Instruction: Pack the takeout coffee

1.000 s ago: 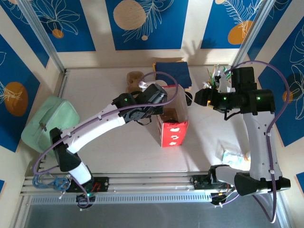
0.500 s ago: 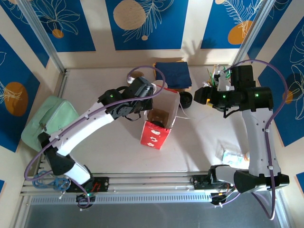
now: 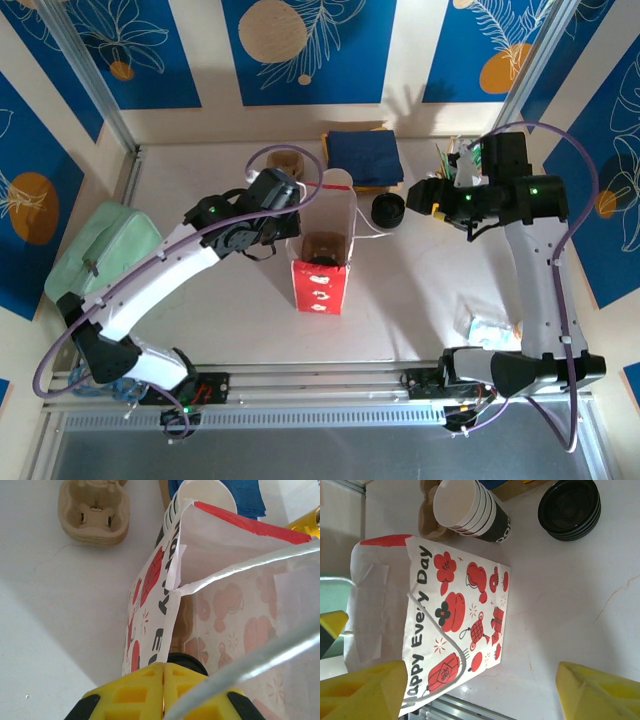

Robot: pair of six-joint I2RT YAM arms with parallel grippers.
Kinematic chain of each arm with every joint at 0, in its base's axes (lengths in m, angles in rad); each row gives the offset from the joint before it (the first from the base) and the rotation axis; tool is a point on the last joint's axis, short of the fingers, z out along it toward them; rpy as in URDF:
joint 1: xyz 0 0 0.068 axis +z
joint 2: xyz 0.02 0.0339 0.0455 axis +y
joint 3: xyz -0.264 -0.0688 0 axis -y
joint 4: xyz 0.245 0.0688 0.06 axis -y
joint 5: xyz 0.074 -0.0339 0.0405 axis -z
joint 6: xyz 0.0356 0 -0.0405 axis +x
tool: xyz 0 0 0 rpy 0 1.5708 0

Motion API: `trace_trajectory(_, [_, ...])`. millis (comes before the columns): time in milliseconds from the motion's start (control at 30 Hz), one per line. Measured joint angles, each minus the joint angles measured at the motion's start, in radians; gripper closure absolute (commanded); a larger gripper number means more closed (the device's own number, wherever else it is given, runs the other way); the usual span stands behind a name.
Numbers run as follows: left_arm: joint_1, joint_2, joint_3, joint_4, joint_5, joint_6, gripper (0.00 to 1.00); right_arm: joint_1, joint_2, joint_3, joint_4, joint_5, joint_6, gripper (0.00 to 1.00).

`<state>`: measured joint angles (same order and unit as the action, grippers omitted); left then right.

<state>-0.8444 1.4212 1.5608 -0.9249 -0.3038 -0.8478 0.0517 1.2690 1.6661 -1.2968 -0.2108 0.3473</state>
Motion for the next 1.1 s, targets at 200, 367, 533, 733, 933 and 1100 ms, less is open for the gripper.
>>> trace_trajectory(200, [0.000,-0.072,-0.066,0.004,0.000,-0.019,0.84,0.000,0.025,0.000,0.012,0.066,0.000,0.22])
trace_trajectory(367, [0.000,-0.113,-0.091,0.023,0.004,-0.018,0.70,0.000,0.055,0.000,0.055,0.180,-0.001,0.22])
trace_trajectory(533, [0.001,-0.150,-0.102,0.026,0.004,-0.001,0.52,0.000,0.093,0.000,0.117,0.280,-0.009,0.21])
trace_trajectory(733, [0.005,-0.227,-0.124,0.027,0.003,0.080,0.38,-0.003,0.175,0.020,0.188,0.367,-0.034,0.22])
trace_trajectory(933, [0.007,-0.329,-0.171,0.033,0.004,0.195,0.27,-0.006,0.268,0.068,0.237,0.425,-0.045,0.22])
trace_trajectory(1100, [0.008,-0.418,-0.201,0.029,-0.019,0.278,0.27,-0.006,0.346,0.120,0.243,0.454,-0.053,0.27])
